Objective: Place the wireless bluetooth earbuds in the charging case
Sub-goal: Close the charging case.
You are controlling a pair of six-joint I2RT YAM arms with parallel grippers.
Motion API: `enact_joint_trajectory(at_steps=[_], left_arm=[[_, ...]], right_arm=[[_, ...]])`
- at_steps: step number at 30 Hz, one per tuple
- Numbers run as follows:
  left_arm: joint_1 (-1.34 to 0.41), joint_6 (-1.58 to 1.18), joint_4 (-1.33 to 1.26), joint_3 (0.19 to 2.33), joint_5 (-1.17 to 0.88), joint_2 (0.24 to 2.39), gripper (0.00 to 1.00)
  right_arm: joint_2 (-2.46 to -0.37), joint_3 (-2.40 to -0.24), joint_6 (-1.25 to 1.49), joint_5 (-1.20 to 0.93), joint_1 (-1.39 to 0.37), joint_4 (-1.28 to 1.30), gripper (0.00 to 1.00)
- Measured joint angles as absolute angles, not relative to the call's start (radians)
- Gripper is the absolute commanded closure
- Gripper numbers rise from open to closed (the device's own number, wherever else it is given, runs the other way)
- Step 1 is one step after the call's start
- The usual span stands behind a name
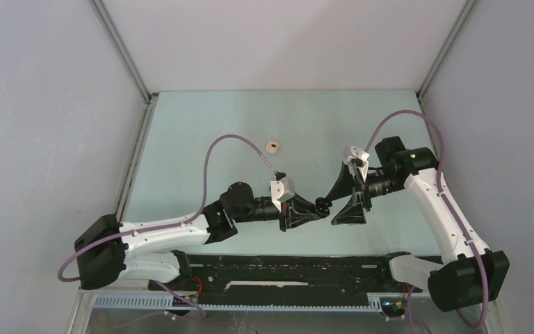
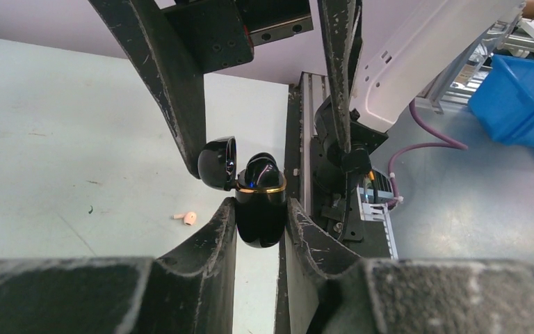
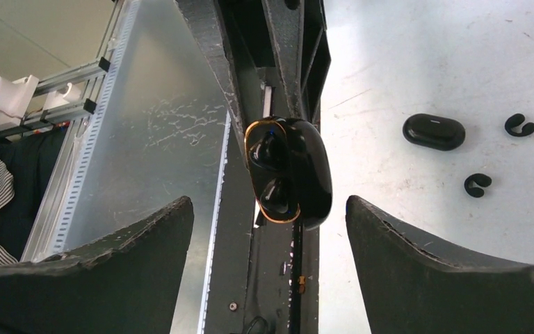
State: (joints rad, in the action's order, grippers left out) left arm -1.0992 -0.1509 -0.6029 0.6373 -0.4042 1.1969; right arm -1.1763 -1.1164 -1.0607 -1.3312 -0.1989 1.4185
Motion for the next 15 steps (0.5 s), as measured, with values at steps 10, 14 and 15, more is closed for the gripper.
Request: enact_joint_trajectory(at_steps=[10,14,15], left_arm=[[-1.092,-0.188,-0.595,0.646,-0.402,1.239,1.00],[-1.061,-0.237,-0.588,0.646,-0.385,1.250,1.00],[-1.051,-0.244,-0.583,0.646,-0.369,1.250,1.00]], right_arm=[[-1.131,-1.116,-1.016,-1.246,-0.269,1.379,0.21],[-0.982,-1.115,-0.875,-1.135,-0.299,1.287,0.17],[-0.943,-1.115,-0.843,-1.106,-0.298,1.278,0.16]])
